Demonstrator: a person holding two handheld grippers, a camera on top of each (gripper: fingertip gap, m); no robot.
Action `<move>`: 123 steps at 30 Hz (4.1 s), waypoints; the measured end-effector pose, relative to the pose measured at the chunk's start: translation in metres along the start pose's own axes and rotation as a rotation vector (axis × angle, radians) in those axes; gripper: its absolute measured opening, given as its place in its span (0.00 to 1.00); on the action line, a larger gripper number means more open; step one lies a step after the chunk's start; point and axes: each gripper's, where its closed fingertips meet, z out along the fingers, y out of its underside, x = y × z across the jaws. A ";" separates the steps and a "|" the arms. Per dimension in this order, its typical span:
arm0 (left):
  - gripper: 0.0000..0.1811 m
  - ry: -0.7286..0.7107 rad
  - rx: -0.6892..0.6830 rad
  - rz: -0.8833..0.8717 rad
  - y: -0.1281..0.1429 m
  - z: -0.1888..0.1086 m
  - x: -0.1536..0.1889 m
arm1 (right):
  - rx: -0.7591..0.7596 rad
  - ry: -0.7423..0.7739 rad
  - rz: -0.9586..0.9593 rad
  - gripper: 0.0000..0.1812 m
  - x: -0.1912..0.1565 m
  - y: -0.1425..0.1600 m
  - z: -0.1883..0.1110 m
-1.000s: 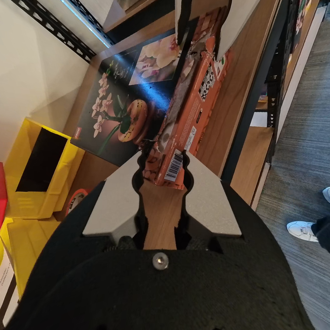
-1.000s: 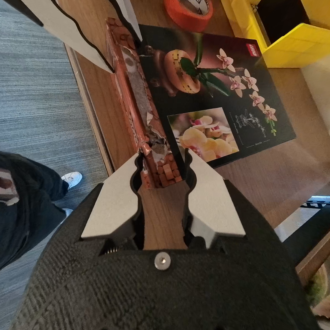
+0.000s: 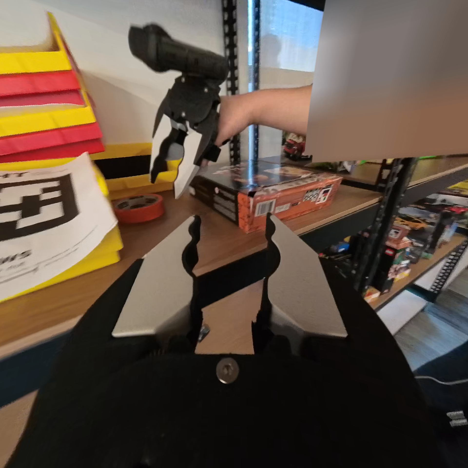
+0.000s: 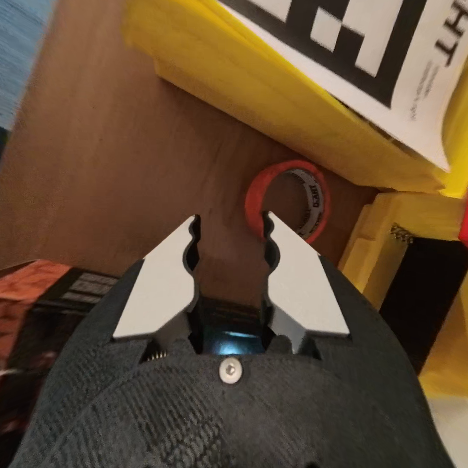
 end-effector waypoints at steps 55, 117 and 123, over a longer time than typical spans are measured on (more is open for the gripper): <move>0.13 0.298 -0.073 0.071 -0.049 -0.053 0.198 | 0.946 0.549 0.456 0.41 -0.379 -0.072 -0.248; 0.11 0.445 0.086 0.278 -0.037 -0.096 0.130 | 0.753 0.374 0.259 0.18 -0.346 -0.145 -0.166; 0.12 0.445 0.088 0.270 -0.037 -0.096 0.130 | 0.735 0.442 0.244 0.15 -0.344 -0.144 -0.167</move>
